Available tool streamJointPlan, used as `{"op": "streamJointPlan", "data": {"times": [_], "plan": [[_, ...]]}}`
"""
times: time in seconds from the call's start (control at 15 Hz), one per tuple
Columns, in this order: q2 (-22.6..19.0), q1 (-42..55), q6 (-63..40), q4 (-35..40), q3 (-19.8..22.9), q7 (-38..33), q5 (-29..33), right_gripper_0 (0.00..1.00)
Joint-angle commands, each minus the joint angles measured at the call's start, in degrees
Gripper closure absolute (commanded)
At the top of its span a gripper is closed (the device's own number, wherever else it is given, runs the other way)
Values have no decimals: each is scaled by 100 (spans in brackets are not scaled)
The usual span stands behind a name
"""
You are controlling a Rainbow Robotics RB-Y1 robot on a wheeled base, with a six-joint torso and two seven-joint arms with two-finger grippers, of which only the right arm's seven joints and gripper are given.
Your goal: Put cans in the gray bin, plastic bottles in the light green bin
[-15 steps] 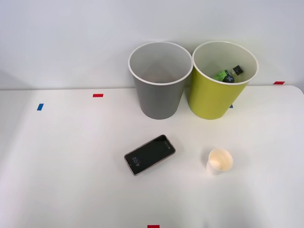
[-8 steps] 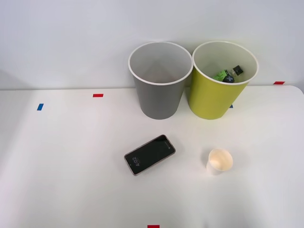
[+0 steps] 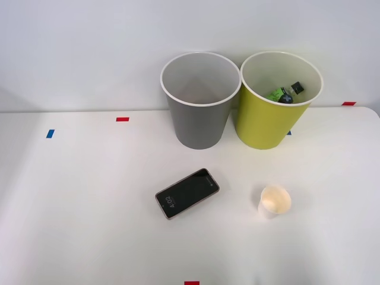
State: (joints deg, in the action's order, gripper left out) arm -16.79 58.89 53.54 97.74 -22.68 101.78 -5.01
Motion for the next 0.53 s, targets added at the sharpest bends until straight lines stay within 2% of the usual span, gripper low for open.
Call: {"op": "streamJointPlan", "data": {"times": [0.07, 0.53], "plan": [[0, 0, -1, 0, 0, 0, 0, 0], [0, 0, -1, 0, 0, 0, 0, 0]]}}
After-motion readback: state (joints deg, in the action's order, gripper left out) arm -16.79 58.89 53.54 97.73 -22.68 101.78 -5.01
